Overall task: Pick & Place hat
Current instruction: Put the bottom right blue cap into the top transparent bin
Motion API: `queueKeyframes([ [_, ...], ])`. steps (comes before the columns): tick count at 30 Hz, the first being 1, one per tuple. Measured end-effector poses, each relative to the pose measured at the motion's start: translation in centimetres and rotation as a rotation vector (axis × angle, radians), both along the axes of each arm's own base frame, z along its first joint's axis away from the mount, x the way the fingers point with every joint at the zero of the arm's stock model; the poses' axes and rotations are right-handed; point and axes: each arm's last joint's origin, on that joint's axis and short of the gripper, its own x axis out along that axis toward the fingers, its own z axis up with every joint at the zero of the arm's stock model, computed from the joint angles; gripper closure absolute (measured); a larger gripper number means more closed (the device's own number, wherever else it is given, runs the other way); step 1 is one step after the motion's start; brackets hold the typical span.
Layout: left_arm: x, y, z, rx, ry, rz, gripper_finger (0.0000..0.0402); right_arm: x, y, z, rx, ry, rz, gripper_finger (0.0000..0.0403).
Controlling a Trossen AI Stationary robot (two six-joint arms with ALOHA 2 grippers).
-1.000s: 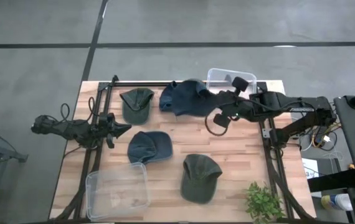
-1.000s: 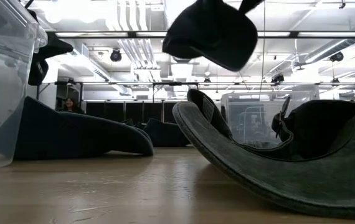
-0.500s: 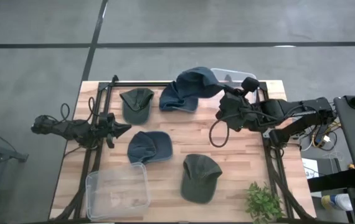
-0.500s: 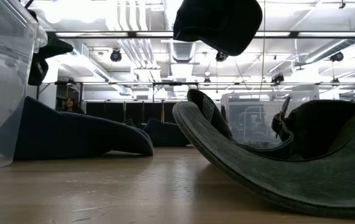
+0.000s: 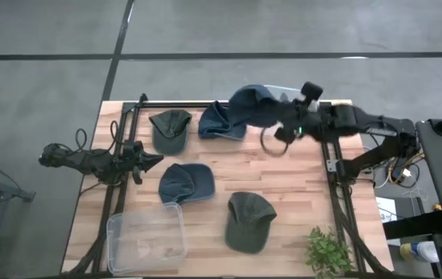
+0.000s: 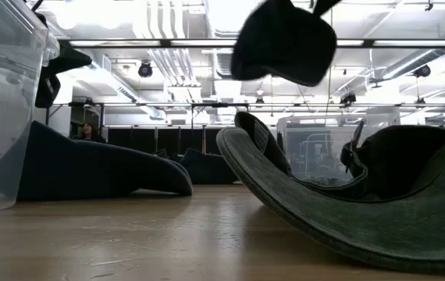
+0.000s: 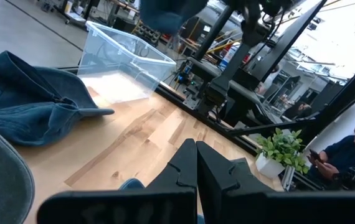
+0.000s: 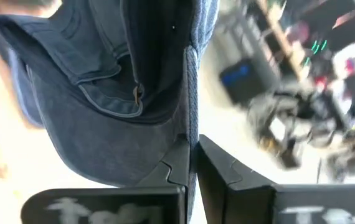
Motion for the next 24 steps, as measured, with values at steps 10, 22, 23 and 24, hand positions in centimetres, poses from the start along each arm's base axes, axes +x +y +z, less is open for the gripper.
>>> queueKeyframes([
  [10,0.0,0.0,0.0,0.002,0.001,0.0,0.0401,-2.8,-5.7,3.0,0.084,0.107,0.018,0.0391],
  [22,0.0,0.0,0.0,0.005,0.001,0.0,0.0401,-5.2,-9.9,1.8,0.199,0.224,-0.076,0.0391],
  [23,0.0,0.0,0.0,0.004,0.001,0.0,0.0401,-5.1,-10.1,1.6,0.212,0.226,-0.079,0.0391],
  [24,0.0,0.0,0.0,0.004,0.001,0.0,0.0401,-5.0,-10.4,1.4,0.224,0.227,-0.085,0.0391],
])
